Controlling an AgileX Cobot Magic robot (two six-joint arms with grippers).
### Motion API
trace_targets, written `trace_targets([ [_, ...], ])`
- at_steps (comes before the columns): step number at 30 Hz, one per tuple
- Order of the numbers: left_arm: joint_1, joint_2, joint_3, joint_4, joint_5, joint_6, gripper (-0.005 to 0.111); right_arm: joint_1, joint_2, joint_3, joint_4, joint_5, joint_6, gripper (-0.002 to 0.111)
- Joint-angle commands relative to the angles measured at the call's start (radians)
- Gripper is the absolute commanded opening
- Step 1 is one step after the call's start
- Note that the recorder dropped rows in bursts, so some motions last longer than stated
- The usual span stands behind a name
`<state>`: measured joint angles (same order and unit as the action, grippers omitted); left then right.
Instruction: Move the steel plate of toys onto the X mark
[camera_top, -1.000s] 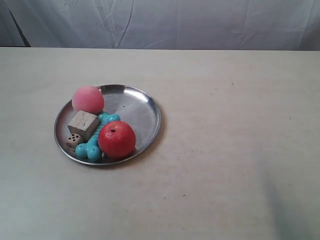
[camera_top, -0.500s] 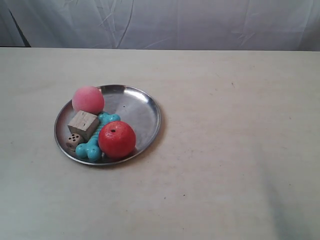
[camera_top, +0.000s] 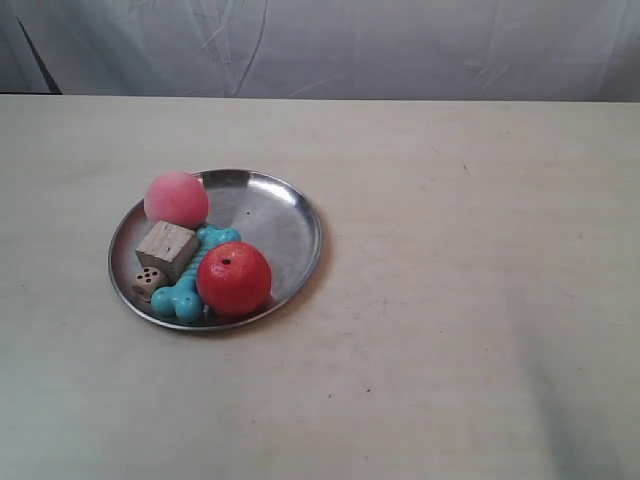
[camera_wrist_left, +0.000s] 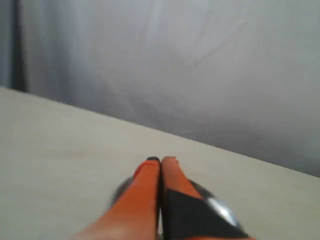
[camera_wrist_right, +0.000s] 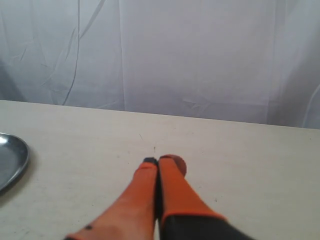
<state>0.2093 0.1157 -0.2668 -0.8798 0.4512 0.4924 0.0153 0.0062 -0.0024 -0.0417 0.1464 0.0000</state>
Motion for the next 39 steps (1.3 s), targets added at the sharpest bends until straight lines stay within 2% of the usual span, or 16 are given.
trace_targets([
  [1,0.038,-0.029,0.057,0.458,-0.171,-0.401,0.000,-0.004,-0.006,0.002,0.003,-0.001,0.000,0.000],
  [4,0.038,-0.043,0.074,0.632,-0.266,-0.502,0.000,-0.004,-0.006,0.002,0.003,-0.001,0.000,0.000],
  [8,0.038,-0.052,0.074,0.816,-0.269,-0.492,0.000,-0.004,-0.006,0.002,0.003,0.001,0.000,0.000],
  [21,0.038,-0.109,0.250,0.822,-0.269,-0.487,0.000,-0.004,-0.006,0.002,0.003,0.001,0.000,0.000],
  [36,0.038,-0.109,0.267,0.866,-0.222,-0.487,0.000,-0.004,-0.006,0.002,0.027,-0.001,0.000,0.000],
  [39,0.018,-0.109,0.267,0.866,-0.224,-0.487,0.000,-0.004,-0.006,0.002,0.027,-0.001,0.000,0.000],
])
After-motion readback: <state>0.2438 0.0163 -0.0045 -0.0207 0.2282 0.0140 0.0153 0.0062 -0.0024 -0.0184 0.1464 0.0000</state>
